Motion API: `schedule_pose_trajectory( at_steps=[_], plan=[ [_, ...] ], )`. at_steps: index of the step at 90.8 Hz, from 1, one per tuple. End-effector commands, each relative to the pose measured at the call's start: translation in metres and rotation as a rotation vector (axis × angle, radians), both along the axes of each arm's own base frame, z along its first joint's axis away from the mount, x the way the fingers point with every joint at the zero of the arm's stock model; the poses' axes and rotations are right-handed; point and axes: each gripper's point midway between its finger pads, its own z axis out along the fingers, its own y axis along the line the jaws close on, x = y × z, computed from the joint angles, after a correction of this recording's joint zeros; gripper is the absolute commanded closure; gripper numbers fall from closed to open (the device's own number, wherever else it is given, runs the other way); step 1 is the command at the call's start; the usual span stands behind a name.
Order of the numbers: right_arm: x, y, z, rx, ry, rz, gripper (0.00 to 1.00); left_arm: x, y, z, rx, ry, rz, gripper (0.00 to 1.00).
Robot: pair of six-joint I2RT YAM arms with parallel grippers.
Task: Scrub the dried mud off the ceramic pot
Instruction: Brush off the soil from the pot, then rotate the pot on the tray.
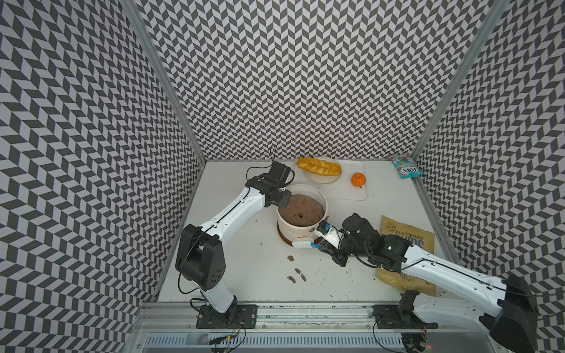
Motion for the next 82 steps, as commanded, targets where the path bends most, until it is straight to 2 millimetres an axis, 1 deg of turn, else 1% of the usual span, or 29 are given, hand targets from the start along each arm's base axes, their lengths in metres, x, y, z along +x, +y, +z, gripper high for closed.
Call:
schedule_pose_trajectory(
  at_steps=[1,8,13,19,25,37,42,47,57,66,82],
  plan=[
    [0.001,0.000,0.006,-0.023,-0.061,0.009,1.00,0.005,-0.006,0.016,0.006,-0.036,-0.069,1.00],
    [-0.012,0.009,0.021,0.045,-0.073,0.074,1.00,0.005,-0.006,0.016,0.007,-0.038,-0.068,1.00],
    [-0.017,0.011,0.038,0.110,-0.101,0.098,1.00,0.006,-0.006,0.015,0.004,-0.041,-0.068,1.00],
    [-0.018,0.010,0.056,0.166,-0.134,0.099,1.00,0.006,-0.006,0.016,-0.002,-0.044,-0.067,1.00],
    [-0.018,0.009,0.069,0.203,-0.159,0.089,1.00,0.007,-0.006,0.018,-0.007,-0.050,-0.073,1.00],
    [-0.018,0.008,0.088,0.248,-0.189,0.095,1.00,0.011,-0.007,0.022,0.002,-0.074,-0.092,1.00],
    [-0.015,0.006,0.091,0.251,-0.195,0.091,1.00,0.013,-0.008,0.024,0.010,-0.086,-0.103,1.00],
    [-0.013,0.005,0.093,0.251,-0.197,0.084,1.00,0.014,-0.013,0.025,-0.007,-0.087,-0.137,1.00],
    [-0.015,0.005,0.097,0.263,-0.192,0.102,1.00,0.019,-0.016,0.029,-0.016,-0.108,-0.183,1.00],
    [-0.016,0.008,0.099,0.283,-0.187,0.120,1.00,0.019,-0.022,0.024,-0.006,-0.103,-0.254,1.00],
    [-0.013,0.018,0.100,0.267,-0.171,0.146,1.00,0.026,-0.026,0.007,0.066,-0.076,-0.349,1.00]
  ],
)
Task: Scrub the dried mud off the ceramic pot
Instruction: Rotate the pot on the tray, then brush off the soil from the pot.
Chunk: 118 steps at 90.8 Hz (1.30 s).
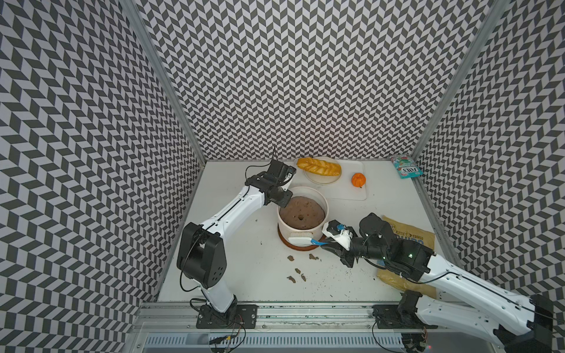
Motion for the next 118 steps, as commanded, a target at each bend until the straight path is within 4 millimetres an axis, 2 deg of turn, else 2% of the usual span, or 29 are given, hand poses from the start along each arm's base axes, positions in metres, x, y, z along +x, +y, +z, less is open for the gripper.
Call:
schedule_pose_trajectory(
  at_steps=[1,17,28,45,60,82,89,104,118],
  plan=[
    [0.006,0.015,0.031,0.066,-0.055,0.037,1.00,0.018,-0.010,0.007,0.039,-0.064,-0.133,1.00],
    [0.017,0.020,0.027,0.027,-0.051,0.017,1.00,0.027,-0.016,0.001,0.038,-0.053,-0.174,1.00],
    [0.035,0.013,0.020,0.008,-0.035,-0.038,1.00,0.027,-0.021,-0.002,0.025,-0.041,-0.198,1.00],
    [0.063,-0.009,-0.001,-0.082,-0.003,-0.168,1.00,0.028,-0.024,-0.005,0.021,-0.028,-0.204,1.00],
    [0.084,-0.038,-0.008,-0.145,0.016,-0.337,1.00,0.031,-0.024,-0.008,0.028,-0.027,-0.196,1.00],
    [0.081,-0.061,-0.028,-0.250,0.056,-0.421,1.00,0.034,-0.026,-0.002,0.018,-0.035,-0.198,1.00],
    [0.081,-0.069,-0.024,-0.276,0.048,-0.445,1.00,0.034,-0.026,0.000,0.018,-0.039,-0.201,1.00],
    [0.060,-0.060,-0.015,-0.234,0.020,-0.307,1.00,0.034,-0.025,0.004,0.017,-0.043,-0.202,1.00],
    [0.025,-0.034,-0.010,-0.193,0.033,-0.098,1.00,0.034,-0.024,0.007,0.021,-0.053,-0.202,1.00]
  ],
)
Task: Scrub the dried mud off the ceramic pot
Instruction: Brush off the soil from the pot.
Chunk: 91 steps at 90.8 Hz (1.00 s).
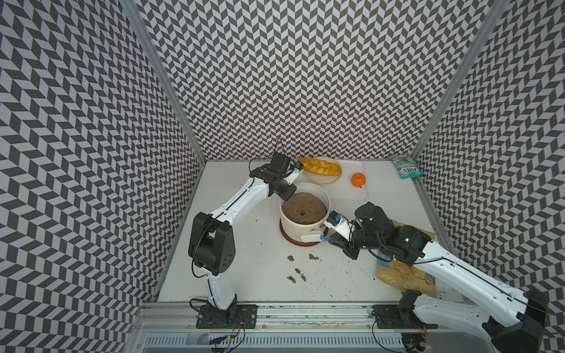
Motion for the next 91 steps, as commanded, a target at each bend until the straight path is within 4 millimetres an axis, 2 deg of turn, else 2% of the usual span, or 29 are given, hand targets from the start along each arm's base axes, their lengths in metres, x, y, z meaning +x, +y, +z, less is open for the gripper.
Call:
schedule_pose_trajectory(
  at_steps=[1,9,14,44,62,91],
  plan=[
    [-0.005,0.006,0.011,0.016,-0.069,0.061,1.00,0.003,-0.004,0.006,0.017,-0.030,-0.046,1.00],
    [-0.029,0.021,0.013,0.047,-0.034,0.181,1.00,0.003,-0.004,0.007,0.015,-0.029,-0.047,1.00],
    [-0.036,0.028,0.015,0.062,-0.027,0.225,1.00,0.003,-0.004,0.007,0.013,-0.030,-0.051,1.00],
    [-0.032,0.051,0.045,0.194,-0.104,0.281,1.00,0.000,-0.005,0.002,0.019,-0.018,-0.073,1.00],
    [-0.030,0.052,0.048,0.205,-0.114,0.283,1.00,0.003,0.000,0.005,0.027,-0.028,-0.031,0.87],
    [-0.028,0.045,0.037,0.174,-0.104,0.246,1.00,0.005,0.002,0.028,-0.039,-0.049,0.062,0.62]
  ],
)
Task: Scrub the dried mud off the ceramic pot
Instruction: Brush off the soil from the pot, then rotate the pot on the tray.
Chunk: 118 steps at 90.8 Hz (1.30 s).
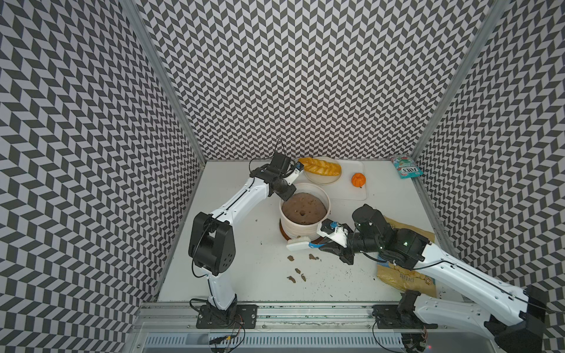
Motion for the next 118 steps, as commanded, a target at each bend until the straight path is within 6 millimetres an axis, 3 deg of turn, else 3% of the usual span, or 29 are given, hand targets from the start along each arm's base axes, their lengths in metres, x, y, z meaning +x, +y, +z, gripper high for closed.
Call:
schedule_pose_trajectory(
  at_steps=[1,20,39,53,62,70,84,107,118],
  plan=[
    [0.007,0.003,0.014,0.049,-0.050,-0.014,1.00,0.005,0.002,0.028,-0.046,-0.046,0.069,0.60],
    [0.008,0.001,0.015,0.058,-0.049,-0.037,1.00,0.001,0.020,0.041,-0.094,-0.003,0.300,0.47],
    [0.007,0.001,0.018,0.097,-0.054,-0.045,1.00,-0.017,0.037,0.061,-0.171,0.012,0.508,0.46],
    [0.003,0.001,0.026,0.143,-0.063,-0.035,1.00,-0.041,0.042,0.076,-0.256,-0.019,0.653,0.46],
    [0.001,0.001,0.031,0.165,-0.068,-0.034,1.00,-0.064,0.029,0.073,-0.320,0.026,0.701,0.46],
    [0.001,0.000,0.035,0.182,-0.075,-0.039,1.00,-0.088,0.016,0.052,-0.319,0.087,0.750,0.47],
    [-0.006,-0.002,0.036,0.208,-0.065,-0.024,1.00,-0.116,0.020,0.024,-0.231,0.174,0.906,0.48],
    [-0.007,-0.006,0.039,0.230,-0.076,-0.039,1.00,-0.139,0.023,0.031,-0.248,0.200,1.022,0.49],
    [-0.007,-0.006,0.039,0.227,-0.073,-0.039,1.00,-0.151,0.019,0.021,-0.254,0.260,1.039,0.49]
  ],
)
